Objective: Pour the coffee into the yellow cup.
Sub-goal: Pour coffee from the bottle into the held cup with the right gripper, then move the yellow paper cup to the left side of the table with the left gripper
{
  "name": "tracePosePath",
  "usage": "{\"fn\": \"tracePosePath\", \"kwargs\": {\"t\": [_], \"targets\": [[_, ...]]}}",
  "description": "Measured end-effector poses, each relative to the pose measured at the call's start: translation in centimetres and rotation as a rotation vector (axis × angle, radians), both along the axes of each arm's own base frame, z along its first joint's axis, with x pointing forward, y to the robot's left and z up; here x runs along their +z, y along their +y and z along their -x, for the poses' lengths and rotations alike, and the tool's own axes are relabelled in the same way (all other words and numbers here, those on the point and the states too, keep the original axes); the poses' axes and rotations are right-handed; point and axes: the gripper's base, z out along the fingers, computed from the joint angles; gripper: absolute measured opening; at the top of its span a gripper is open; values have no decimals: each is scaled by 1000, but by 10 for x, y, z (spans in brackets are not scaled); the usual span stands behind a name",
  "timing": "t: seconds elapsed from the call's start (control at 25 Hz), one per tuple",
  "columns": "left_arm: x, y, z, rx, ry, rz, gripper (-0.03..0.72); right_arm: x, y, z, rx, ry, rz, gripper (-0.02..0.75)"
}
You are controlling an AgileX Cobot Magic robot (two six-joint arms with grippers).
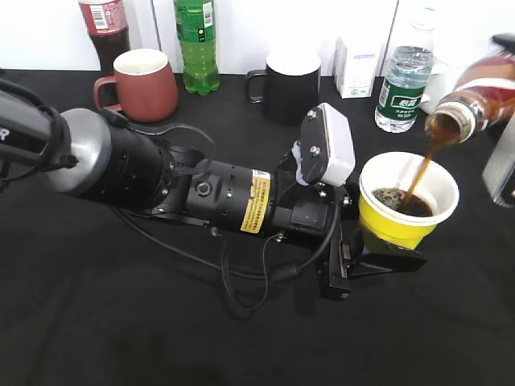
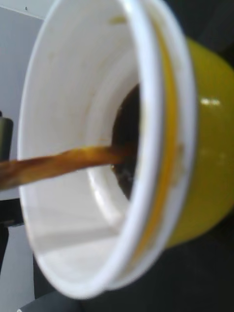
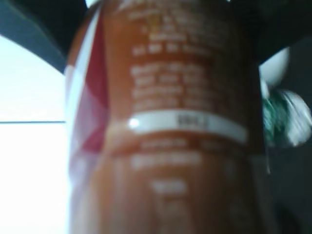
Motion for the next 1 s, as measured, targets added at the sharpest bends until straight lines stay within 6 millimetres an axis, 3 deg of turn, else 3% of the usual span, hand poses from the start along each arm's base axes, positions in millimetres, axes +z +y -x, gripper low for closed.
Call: {"fn": "tracePosePath", "kwargs": {"t": [0.16,0.32,0.44,0.72,1.0], "targets": [[1,0,-1,20,12,12,440,-3,6,3,73,106,-148,540],[1,8,-13,54,12,12,440,-3,6,3,56,336,-615,540],[3,36,-42,127,-8,3,440,-3,6,3,42,498,-947,540],[18,109,-97,339,-28,46,440,-3,6,3,40,523,-1000,538],[-10,184,-107,576,124,48,440,-3,6,3,40,523,-1001,538]]}}
